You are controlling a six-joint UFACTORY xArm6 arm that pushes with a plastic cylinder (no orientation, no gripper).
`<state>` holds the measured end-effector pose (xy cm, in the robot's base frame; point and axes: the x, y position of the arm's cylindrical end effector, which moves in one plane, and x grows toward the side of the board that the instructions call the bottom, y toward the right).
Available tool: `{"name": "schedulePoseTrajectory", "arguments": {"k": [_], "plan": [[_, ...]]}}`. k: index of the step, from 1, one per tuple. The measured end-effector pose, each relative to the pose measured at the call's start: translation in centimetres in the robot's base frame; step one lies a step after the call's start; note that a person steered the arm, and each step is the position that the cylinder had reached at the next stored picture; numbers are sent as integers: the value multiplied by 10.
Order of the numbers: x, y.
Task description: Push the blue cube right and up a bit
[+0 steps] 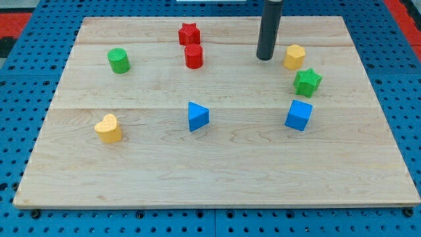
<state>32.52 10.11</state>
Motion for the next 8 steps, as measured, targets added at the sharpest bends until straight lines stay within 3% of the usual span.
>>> {"name": "schedulePoseTrajectory", "arguments": {"k": [2, 3, 4, 5, 7, 8], "plan": [[-20, 53], [-20, 25], [65, -10], [119, 10], [128, 75], [129, 34]]}}
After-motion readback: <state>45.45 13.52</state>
